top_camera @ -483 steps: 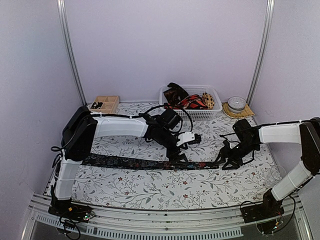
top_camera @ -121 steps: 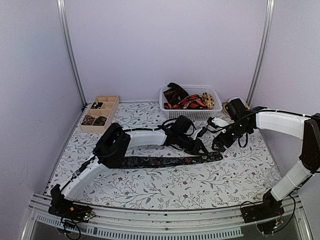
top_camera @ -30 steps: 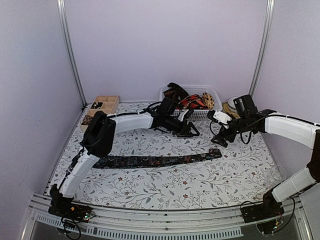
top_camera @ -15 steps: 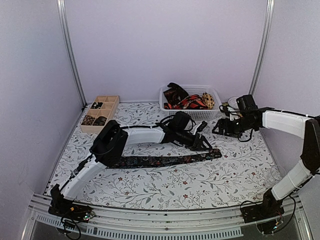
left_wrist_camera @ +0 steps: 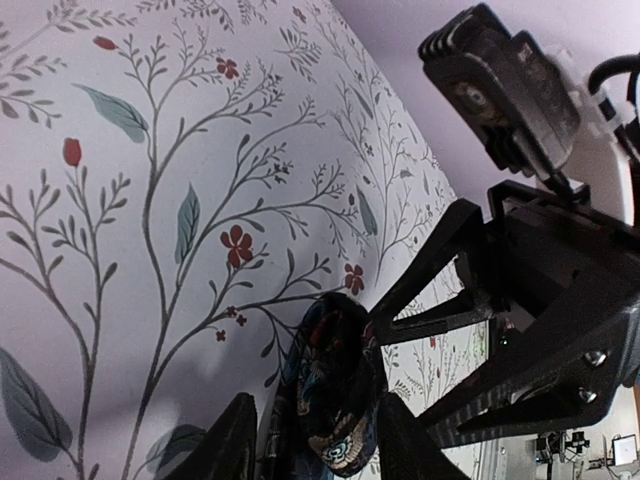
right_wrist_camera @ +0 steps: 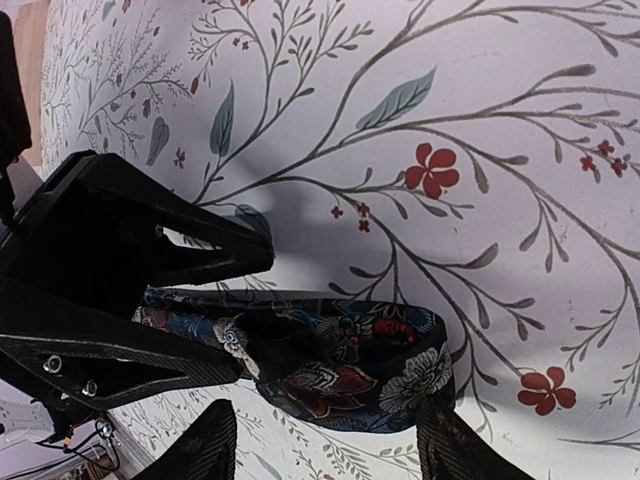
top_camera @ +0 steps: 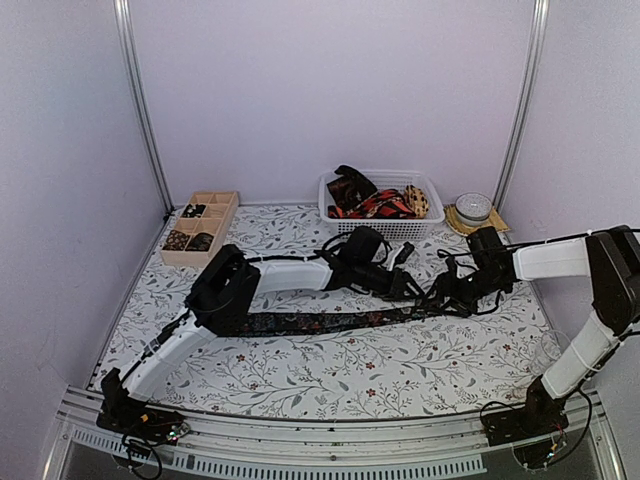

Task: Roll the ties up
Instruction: Roll the tie at the center of the board.

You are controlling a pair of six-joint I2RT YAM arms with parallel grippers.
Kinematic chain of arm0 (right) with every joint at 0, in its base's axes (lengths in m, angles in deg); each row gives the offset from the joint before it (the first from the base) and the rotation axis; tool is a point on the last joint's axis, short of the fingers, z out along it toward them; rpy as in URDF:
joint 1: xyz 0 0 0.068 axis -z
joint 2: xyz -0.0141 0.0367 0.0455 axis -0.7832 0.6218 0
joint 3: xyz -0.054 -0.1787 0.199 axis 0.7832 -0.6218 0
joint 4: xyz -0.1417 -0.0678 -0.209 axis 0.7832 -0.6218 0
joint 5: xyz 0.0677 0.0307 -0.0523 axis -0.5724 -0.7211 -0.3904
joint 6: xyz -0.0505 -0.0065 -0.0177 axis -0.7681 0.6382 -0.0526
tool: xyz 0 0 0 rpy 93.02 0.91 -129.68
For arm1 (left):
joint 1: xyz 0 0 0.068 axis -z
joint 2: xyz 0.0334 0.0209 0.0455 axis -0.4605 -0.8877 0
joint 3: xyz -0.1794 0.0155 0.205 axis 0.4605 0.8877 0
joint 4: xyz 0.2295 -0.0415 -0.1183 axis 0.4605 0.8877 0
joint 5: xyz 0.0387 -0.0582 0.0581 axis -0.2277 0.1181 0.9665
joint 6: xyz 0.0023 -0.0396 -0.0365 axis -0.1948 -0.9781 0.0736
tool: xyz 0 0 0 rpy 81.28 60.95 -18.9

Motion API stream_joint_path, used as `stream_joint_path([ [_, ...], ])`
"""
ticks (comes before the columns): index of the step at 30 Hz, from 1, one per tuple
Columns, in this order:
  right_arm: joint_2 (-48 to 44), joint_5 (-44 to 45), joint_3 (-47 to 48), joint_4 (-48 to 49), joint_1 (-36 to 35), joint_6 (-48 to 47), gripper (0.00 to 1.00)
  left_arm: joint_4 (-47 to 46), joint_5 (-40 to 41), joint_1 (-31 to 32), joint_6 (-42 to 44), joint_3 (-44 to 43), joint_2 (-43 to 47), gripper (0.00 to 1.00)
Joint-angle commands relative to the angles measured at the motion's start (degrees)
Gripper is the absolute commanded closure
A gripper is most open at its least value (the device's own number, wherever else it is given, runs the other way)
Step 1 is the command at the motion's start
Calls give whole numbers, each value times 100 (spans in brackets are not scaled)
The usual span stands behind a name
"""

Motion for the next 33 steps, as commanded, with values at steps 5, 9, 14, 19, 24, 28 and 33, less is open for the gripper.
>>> stream_joint_path([
  [5, 386, -135, -12, 334, 4, 147, 39, -46, 83, 31, -14, -436, -324, 63],
  [9, 120, -7, 134, 20, 47, 37, 38, 92, 62, 39, 22, -453, -380, 72],
  [14, -238, 147, 349, -376, 183, -149, 35, 292, 5, 88, 126, -418, -402, 82],
  [19, -390, 313, 368, -509, 314, -183, 34, 349, 59, 96, 147, -349, -339, 87],
  [24, -19, 104, 249, -314, 345, -284, 32, 463, 221, 108, 332, -212, -190, 85],
  [28, 322, -220, 165, -45, 345, -317, 32, 573, 254, 140, 482, -7, -63, 82],
  [33, 606, -516, 102, 43, 343, -473, 35, 584, 477, 167, 605, 458, 239, 79],
])
